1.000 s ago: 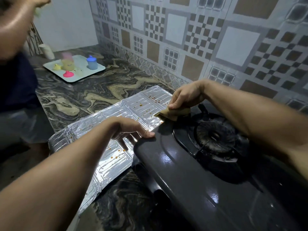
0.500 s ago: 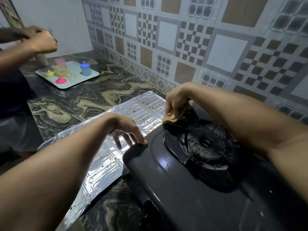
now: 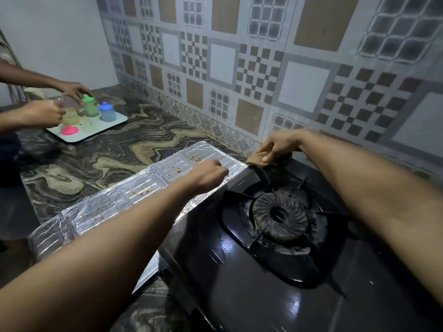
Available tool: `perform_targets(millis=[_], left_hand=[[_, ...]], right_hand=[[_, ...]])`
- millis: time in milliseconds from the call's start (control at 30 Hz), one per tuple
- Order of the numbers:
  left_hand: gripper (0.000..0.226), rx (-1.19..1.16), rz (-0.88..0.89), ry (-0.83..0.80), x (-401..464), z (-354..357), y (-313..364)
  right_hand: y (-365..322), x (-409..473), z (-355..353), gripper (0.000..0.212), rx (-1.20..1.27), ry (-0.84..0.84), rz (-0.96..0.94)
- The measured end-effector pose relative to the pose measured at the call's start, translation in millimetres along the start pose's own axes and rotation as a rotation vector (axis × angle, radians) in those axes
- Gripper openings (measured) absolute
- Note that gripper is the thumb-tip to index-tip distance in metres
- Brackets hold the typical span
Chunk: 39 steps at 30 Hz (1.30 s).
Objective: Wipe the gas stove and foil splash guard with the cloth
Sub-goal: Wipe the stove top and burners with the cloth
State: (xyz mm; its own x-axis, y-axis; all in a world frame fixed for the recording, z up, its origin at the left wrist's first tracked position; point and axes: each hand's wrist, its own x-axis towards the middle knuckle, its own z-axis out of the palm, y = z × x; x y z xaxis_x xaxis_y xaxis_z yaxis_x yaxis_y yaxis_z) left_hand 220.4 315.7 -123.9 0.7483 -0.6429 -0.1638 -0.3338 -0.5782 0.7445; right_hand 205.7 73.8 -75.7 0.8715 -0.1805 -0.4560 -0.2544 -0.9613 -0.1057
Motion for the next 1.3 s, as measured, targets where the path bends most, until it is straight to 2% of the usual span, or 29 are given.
perform_targets(millis=[100, 200, 367, 467, 633, 733, 833, 933, 1067, 1167, 1300], left_hand=[[0.053, 0.117, 0.041, 0.1, 13, 18, 9], [0.073, 0.25, 0.171, 0.104, 19, 34, 23], [0.056, 0.499, 0.231, 0.058, 35, 60, 30], [0.066, 0.471, 0.26, 0.053, 39, 63, 27], [0.06, 0.515, 0.186, 0.05, 41, 65, 26], [0.059, 0.495, 0.177, 0.058, 43, 64, 25], [0.066, 0.489, 0.195, 0.052, 42, 64, 27], [0.077, 0.516, 0.191, 0.058, 39, 64, 28], [0.072, 0.638, 0.195, 0.088, 32, 63, 37], [0.076, 0.79, 0.128, 0.135, 19, 66, 57], [0.074, 0.842, 0.273, 0.098, -7, 88, 90]], right_hand=[[14, -9, 12, 0.052, 0.115, 0.073, -0.01], [32, -23, 23, 0.054, 0.178, 0.124, 0.019], [91, -68, 45, 0.051, 0.283, 0.141, 0.11], [109, -90, 56, 0.051, 0.363, 0.151, 0.119], [108, -105, 75, 0.046, 0.392, 0.216, 0.072], [118, -128, 85, 0.045, 0.359, 0.206, 0.112], [124, -155, 104, 0.043, 0.333, 0.24, 0.187], [112, -180, 125, 0.043, 0.278, 0.28, 0.227], [79, -217, 148, 0.039, 0.26, 0.32, 0.282], [52, -240, 158, 0.035, 0.265, 0.32, 0.358], [25, -259, 171, 0.042, 0.273, 0.3, 0.352]])
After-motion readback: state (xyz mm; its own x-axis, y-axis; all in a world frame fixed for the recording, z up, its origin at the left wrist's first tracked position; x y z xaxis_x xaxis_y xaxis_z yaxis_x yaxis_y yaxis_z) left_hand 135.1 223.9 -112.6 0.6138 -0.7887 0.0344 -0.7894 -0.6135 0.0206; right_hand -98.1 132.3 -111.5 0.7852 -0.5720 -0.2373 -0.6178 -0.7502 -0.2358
